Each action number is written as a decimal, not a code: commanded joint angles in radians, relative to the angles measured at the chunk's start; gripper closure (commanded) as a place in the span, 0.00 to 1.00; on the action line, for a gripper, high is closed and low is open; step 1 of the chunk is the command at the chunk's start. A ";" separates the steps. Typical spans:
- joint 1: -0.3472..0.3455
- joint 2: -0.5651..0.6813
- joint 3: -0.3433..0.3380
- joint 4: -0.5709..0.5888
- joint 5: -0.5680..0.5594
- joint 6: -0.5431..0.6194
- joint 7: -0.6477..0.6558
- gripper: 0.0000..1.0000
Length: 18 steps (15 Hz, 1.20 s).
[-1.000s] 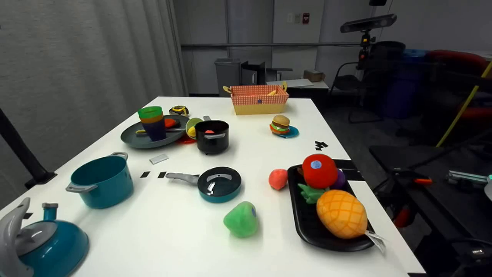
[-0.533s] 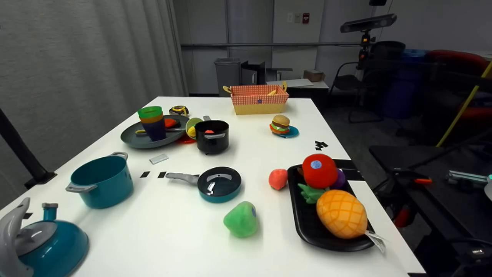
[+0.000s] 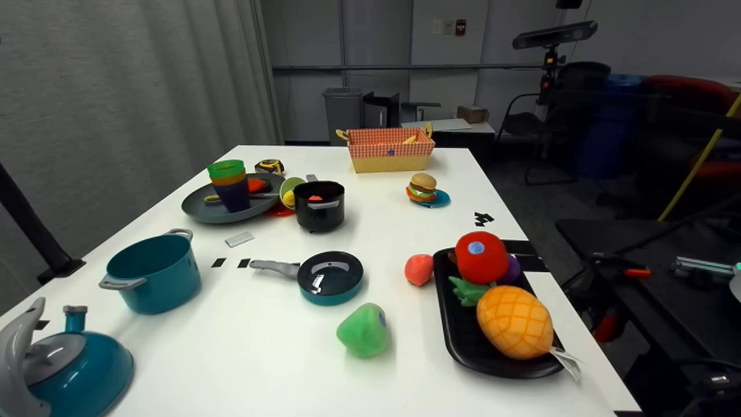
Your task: Move the lid from the pan to the black pot
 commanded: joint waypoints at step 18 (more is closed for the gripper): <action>0.026 0.004 -0.025 -0.002 0.112 0.012 -0.003 0.00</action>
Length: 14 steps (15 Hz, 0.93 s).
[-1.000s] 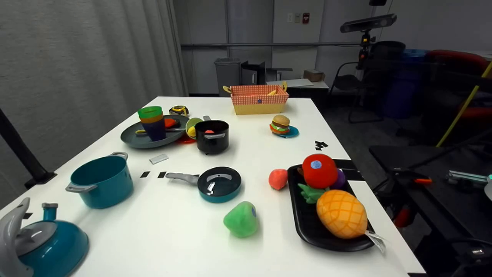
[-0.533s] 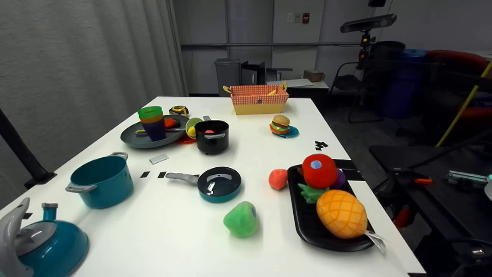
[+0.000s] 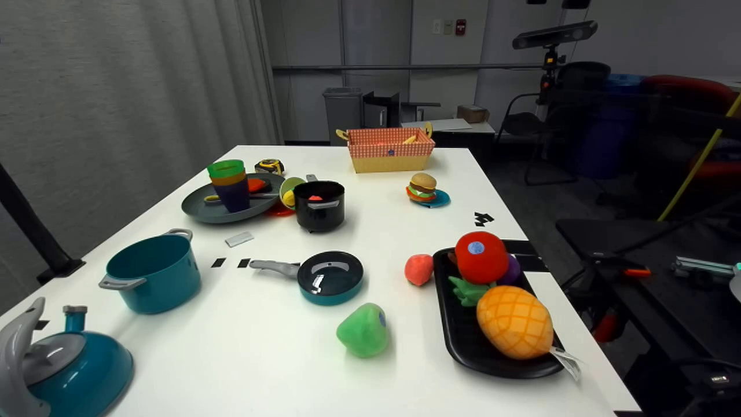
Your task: Move the lid from the pan to the black pot
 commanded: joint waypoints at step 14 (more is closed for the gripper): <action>0.009 0.001 -0.008 0.002 0.024 -0.002 0.002 0.00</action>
